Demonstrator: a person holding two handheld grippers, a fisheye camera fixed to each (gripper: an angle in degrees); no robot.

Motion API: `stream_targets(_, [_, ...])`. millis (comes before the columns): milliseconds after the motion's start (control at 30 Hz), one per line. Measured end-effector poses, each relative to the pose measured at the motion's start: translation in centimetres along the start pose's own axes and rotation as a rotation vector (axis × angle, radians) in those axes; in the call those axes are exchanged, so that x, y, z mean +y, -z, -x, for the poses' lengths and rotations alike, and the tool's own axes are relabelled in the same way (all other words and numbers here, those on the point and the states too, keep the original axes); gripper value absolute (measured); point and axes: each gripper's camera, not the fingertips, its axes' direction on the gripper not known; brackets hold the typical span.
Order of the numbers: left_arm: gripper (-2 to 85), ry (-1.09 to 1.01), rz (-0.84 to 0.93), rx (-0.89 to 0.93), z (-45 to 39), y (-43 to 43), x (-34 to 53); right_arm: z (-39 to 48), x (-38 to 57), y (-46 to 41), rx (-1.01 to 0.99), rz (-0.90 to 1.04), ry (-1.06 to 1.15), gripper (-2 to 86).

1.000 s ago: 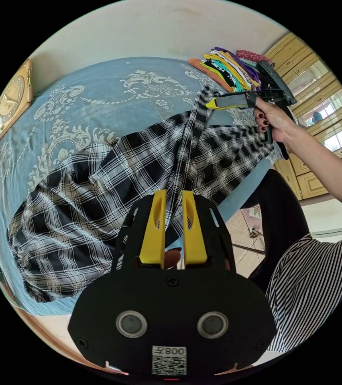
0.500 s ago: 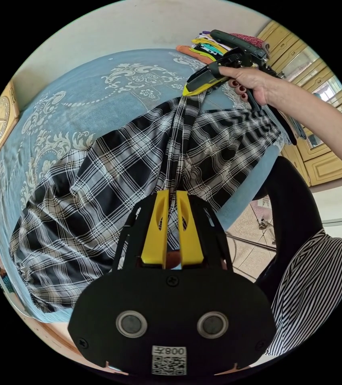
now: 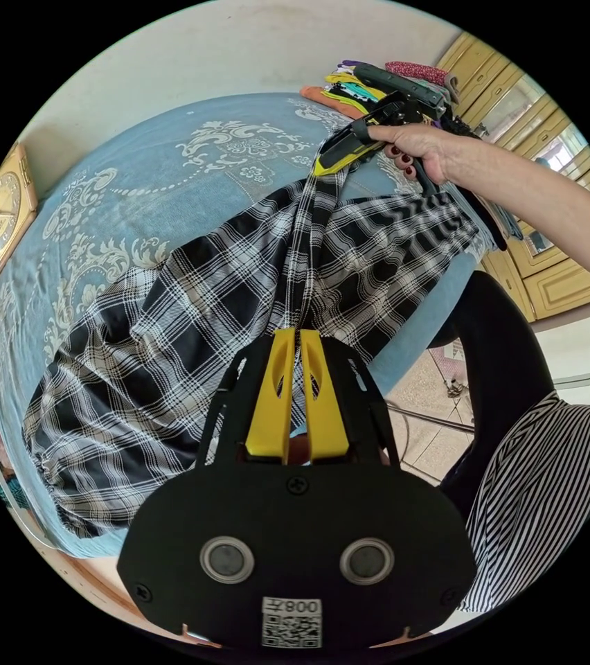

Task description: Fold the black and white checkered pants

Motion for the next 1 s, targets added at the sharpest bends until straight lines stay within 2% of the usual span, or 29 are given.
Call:
stream_targets(233, [1.6, 0.005, -0.004, 0.005, -0.4, 0.5, 0.2, -2.2, 0.1, -0.2, -0.048, -0.014, -0.076, 6.4])
stream_targets(467, [1.5, 0.007, -0.01, 0.013, -0.6, 1.3, 0.6, -3.3, 0.4, -1.8, 0.027, 0.018, -0.101, 1.1])
stream_targets(700, [1.4, 0.004, -0.031, 0.011, -0.7, 2.9, 1.0, -4.6, 2.1, -1.9, 0.031, -0.001, -0.07, 0.2])
stream_targets(1000, [1.3, -0.039, -0.068, 0.002, -1.5, 5.6, 1.6, -9.5, 9.2, 2.6, -0.172, -0.169, -0.067, 0.0])
